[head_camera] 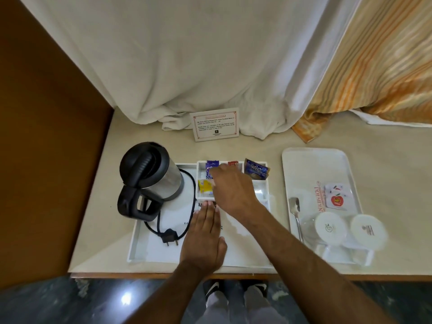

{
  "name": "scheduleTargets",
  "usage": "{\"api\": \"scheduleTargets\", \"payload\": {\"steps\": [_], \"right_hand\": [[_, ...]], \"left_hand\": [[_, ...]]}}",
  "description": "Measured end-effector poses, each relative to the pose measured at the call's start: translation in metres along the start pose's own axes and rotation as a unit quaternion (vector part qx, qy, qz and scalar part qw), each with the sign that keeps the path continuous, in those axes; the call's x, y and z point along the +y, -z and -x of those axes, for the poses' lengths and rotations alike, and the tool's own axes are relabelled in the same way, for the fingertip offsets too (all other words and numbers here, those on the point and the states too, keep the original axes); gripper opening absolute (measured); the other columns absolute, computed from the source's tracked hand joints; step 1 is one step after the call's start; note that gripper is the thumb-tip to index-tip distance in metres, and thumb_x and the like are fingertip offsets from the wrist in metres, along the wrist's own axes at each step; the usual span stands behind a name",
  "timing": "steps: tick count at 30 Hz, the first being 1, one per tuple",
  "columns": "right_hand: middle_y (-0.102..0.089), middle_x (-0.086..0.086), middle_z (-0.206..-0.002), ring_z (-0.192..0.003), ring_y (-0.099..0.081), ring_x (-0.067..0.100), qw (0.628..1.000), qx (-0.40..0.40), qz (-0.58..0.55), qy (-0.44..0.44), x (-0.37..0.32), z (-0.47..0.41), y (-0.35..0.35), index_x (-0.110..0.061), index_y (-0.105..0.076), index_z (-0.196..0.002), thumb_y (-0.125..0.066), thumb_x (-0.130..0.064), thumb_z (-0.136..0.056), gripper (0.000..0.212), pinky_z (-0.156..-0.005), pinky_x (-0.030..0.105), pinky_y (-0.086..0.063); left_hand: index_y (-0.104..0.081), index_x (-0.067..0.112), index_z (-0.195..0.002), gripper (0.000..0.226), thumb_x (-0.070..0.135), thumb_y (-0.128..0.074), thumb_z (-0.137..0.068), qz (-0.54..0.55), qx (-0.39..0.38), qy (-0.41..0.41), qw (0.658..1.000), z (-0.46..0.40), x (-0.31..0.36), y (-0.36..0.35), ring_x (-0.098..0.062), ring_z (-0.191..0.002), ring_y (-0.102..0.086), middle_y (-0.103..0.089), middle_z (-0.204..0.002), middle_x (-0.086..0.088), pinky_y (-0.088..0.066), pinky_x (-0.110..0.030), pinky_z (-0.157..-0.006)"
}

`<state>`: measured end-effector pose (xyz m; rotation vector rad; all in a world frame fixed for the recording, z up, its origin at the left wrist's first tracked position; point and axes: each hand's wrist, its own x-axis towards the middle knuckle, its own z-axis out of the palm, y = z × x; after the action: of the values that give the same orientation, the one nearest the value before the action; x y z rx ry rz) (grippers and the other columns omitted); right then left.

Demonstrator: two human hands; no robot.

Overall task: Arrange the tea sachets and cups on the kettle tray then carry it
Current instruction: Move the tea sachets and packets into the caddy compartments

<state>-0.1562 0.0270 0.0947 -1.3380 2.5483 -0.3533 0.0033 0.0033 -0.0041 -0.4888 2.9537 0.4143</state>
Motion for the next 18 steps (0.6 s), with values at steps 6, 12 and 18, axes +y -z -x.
{"api": "scheduleTargets", "payload": {"steps": [6,12,18], "right_hand": [[-0.066,0.004,-0.100,-0.095,-0.060,0.030,0.979,0.163,0.001,-0.121,0.087,0.038,0.055,-0.020,-0.065,-0.104,-0.061,-0.012,-0.080,0.026,-0.072,0.036,-0.049],[-0.052,0.005,-0.133,-0.115,-0.050,0.030,0.941,-0.188,0.155,-0.236,0.224,0.074,0.079,-0.028,-0.043,-0.138,-0.069,-0.024,-0.073,0.070,-0.095,0.041,-0.041],[-0.065,0.002,-0.109,-0.098,-0.058,0.026,0.953,-0.187,0.089,-0.222,0.251,0.081,0.064,-0.024,-0.055,-0.101,-0.069,-0.025,-0.073,0.031,-0.080,0.035,-0.038]], "left_hand": [[-0.028,-0.006,-0.146,0.071,0.033,-0.037,-0.088,0.008,0.036,-0.026,0.999,0.002,-0.003,-0.008,-0.038,-0.146,-0.012,-0.022,-0.156,-0.026,-0.016,-0.051,-0.115],[-0.020,-0.003,-0.149,0.072,0.035,-0.036,-0.089,-0.010,0.037,-0.027,0.999,0.002,-0.006,-0.013,-0.032,-0.148,-0.004,-0.016,-0.158,-0.023,-0.002,-0.042,-0.119],[-0.024,-0.005,-0.148,0.071,0.034,-0.035,-0.089,-0.014,0.032,-0.029,0.999,0.001,-0.009,-0.017,-0.036,-0.148,-0.008,-0.020,-0.157,-0.027,-0.010,-0.049,-0.118]]}}
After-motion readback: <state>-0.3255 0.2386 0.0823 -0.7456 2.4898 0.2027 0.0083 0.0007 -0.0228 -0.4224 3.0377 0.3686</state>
